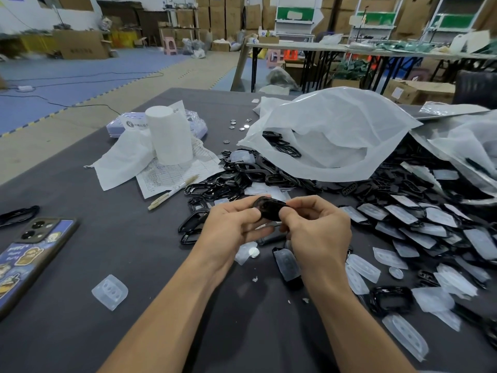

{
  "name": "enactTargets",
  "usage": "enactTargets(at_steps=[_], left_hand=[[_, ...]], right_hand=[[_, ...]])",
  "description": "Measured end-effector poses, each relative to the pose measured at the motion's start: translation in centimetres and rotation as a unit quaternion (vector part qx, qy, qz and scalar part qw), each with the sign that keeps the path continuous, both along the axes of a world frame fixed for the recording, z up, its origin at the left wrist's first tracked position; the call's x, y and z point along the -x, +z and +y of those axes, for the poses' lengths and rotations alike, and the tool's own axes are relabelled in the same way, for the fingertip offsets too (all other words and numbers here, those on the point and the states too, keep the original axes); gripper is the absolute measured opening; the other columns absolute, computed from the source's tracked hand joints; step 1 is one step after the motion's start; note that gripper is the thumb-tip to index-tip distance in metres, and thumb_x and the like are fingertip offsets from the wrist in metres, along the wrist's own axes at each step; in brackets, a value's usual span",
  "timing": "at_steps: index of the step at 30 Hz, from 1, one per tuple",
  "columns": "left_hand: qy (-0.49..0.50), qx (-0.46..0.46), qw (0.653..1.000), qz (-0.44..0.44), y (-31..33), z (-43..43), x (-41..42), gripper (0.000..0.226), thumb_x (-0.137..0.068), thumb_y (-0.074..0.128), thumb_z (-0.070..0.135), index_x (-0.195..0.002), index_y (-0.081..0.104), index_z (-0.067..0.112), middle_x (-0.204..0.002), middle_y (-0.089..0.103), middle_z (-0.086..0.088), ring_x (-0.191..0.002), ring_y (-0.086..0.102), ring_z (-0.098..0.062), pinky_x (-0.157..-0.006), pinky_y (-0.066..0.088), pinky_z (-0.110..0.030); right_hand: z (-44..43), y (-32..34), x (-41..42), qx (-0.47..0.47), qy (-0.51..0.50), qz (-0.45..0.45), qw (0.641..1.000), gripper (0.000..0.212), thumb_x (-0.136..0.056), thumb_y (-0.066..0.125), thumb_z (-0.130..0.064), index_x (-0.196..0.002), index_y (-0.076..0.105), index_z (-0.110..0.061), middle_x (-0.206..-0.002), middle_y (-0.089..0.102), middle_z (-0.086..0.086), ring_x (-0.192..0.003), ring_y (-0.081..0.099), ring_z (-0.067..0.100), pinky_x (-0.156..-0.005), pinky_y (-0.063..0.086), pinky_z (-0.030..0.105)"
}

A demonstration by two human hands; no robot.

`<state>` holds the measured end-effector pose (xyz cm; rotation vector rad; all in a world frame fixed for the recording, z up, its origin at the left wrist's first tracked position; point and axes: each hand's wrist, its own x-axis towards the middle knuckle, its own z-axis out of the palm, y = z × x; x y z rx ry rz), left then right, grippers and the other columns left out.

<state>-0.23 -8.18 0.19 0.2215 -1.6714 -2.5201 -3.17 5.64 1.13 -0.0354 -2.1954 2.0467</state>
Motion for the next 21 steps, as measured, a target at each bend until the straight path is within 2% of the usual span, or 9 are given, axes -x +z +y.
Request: enactTargets(at_steps=[4,7,11,14,17,19,20,21], left_hand=[[-0.02,0.033,0.999,0.019,0.0,0.1,-0.2,0.042,-0.094,0.05,-0.014,-0.108,0.08,0.012,-0.112,0.078,-0.013,-0.1,0.077,-0.024,-0.083,0.061,-0.029],[0.01,0.058,0.998,0.013,-0.1,0.1,-0.3,0.036,-0.095,0.057,-0.012,-0.108,0.08,0.013,-0.105,0.08,-0.012,-0.093,0.077,-0.02,-0.078,0.061,-0.025],[0.028,0.069,0.997,-0.005,-0.3,0.2,-0.3,0.03,-0.096,0.059,-0.01,-0.113,0.077,0.008,-0.1,0.08,-0.012,-0.084,0.077,-0.016,-0.07,0.06,-0.021],[0.016,0.048,0.999,-0.012,-0.4,0.0,-0.3,0.029,-0.096,0.06,-0.01,-0.115,0.075,0.004,-0.1,0.08,-0.013,-0.085,0.078,-0.017,-0.069,0.06,-0.021],[-0.003,0.032,0.999,-0.013,-0.5,-0.1,-0.2,0.029,-0.096,0.059,-0.01,-0.113,0.076,0.005,-0.1,0.079,-0.016,-0.087,0.077,-0.02,-0.073,0.062,-0.025],[-0.022,0.036,0.999,-0.01,-0.6,-0.3,-0.1,0.029,-0.096,0.058,-0.008,-0.113,0.077,0.006,-0.105,0.078,-0.018,-0.093,0.077,-0.024,-0.081,0.063,-0.031],[-0.032,0.038,0.999,-0.008,-0.6,-0.4,0.0,0.028,-0.094,0.06,-0.006,-0.113,0.077,0.006,-0.107,0.078,-0.019,-0.095,0.077,-0.025,-0.084,0.063,-0.033],[-0.041,0.035,0.999,-0.008,-0.6,-0.5,0.0,0.027,-0.091,0.064,-0.003,-0.112,0.078,0.006,-0.108,0.078,-0.02,-0.097,0.077,-0.026,-0.086,0.063,-0.035]], right_hand=[[0.0,0.1,-0.1,-0.048,-0.008,0.02,0.999,0.018,-0.077,0.083,-0.014,-0.071,0.073,-0.027,-0.06,0.072,-0.007,-0.052,0.067,0.01,-0.057,0.057,0.032],[0.0,0.2,0.0,-0.09,0.004,0.029,0.995,0.016,-0.076,0.083,-0.016,-0.069,0.073,-0.027,-0.061,0.071,-0.008,-0.052,0.064,0.008,-0.053,0.051,0.023],[0.2,0.4,0.0,-0.087,0.028,0.006,0.996,0.016,-0.077,0.082,-0.013,-0.068,0.073,-0.024,-0.061,0.071,-0.003,-0.056,0.066,0.015,-0.054,0.056,0.032],[0.2,0.6,-0.1,-0.127,0.016,0.035,0.991,0.016,-0.077,0.082,-0.018,-0.068,0.073,-0.027,-0.062,0.071,-0.011,-0.058,0.066,0.007,-0.055,0.052,0.022],[0.1,0.8,-0.5,-0.189,-0.008,0.09,0.978,0.014,-0.077,0.082,-0.025,-0.069,0.072,-0.03,-0.064,0.069,-0.011,-0.069,0.066,0.007,-0.068,0.055,0.028],[0.0,0.9,-0.9,-0.224,-0.034,0.143,0.963,0.015,-0.077,0.085,-0.026,-0.069,0.072,-0.031,-0.067,0.06,-0.013,-0.083,0.064,0.017,-0.079,0.055,0.036],[0.0,0.9,-1.0,-0.231,-0.046,0.166,0.958,0.017,-0.076,0.086,-0.025,-0.069,0.073,-0.031,-0.067,0.055,-0.015,-0.086,0.061,0.019,-0.08,0.053,0.034],[0.0,0.8,-1.1,-0.23,-0.05,0.178,0.955,0.018,-0.075,0.087,-0.024,-0.068,0.073,-0.032,-0.066,0.052,-0.014,-0.088,0.059,0.018,-0.08,0.051,0.027]])
